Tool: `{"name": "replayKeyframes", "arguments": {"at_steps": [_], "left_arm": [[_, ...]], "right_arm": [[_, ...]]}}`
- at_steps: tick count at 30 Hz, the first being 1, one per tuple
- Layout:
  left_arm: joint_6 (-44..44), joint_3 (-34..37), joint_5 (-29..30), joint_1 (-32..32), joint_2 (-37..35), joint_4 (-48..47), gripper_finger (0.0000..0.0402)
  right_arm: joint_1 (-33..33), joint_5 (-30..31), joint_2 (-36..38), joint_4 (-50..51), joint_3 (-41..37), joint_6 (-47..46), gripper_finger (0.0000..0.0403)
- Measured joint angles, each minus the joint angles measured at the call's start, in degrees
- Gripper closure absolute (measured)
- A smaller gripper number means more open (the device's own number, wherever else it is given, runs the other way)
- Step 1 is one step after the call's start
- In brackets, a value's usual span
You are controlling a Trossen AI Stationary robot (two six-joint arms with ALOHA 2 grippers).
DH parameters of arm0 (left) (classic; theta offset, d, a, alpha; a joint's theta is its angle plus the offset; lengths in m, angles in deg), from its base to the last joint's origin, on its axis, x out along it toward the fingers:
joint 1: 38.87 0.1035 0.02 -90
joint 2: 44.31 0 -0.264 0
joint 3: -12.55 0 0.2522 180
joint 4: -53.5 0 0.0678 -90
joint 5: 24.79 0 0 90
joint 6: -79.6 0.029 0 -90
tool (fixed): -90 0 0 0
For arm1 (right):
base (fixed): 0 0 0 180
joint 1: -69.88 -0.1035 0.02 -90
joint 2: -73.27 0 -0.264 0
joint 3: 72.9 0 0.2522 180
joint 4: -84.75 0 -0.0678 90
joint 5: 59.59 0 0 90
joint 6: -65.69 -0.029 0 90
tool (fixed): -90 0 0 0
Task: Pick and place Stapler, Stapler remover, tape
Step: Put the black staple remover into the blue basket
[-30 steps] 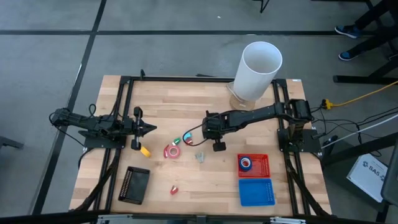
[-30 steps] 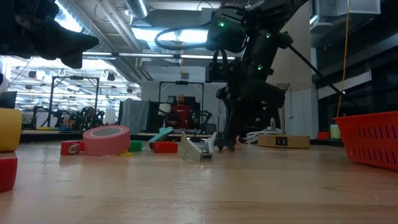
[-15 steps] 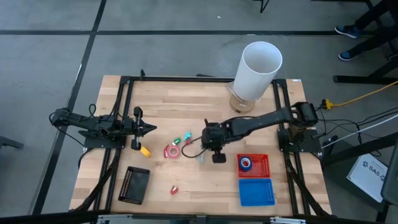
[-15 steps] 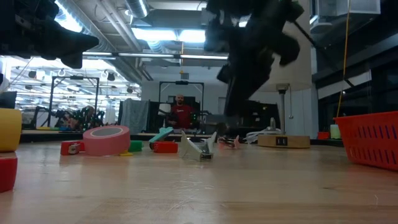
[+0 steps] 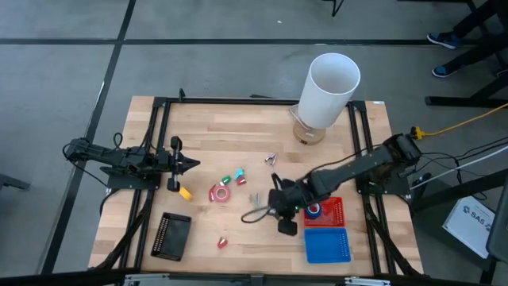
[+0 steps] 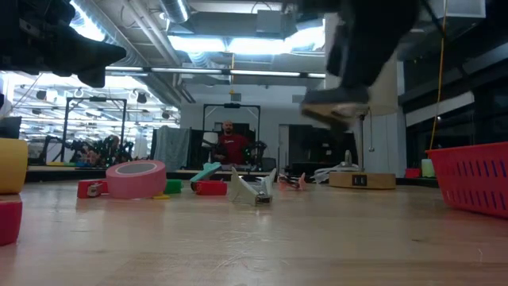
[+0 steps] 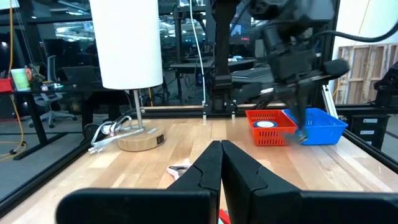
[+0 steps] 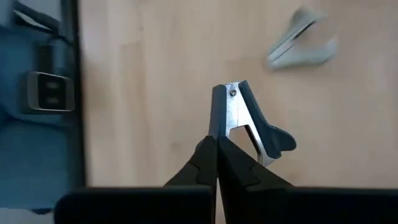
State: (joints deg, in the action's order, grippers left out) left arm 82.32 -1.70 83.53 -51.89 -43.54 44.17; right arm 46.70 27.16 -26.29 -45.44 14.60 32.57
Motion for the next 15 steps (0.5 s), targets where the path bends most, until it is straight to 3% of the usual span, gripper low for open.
{"name": "replayKeyframes", "arguments": {"at_steps": [10, 15], "left_arm": [[0.0, 0.0, 0.0, 0.0, 0.0, 0.0, 0.0398], [0.0, 0.0, 0.0, 0.0, 0.0, 0.0, 0.0398]], "right_arm": [[-10.3, -1.8, 0.1, 0.5, 0.0, -28.8, 0.0403], [-13.4, -7.1, 0.1, 2.1, 0.0, -40.4, 0.0403]]}}
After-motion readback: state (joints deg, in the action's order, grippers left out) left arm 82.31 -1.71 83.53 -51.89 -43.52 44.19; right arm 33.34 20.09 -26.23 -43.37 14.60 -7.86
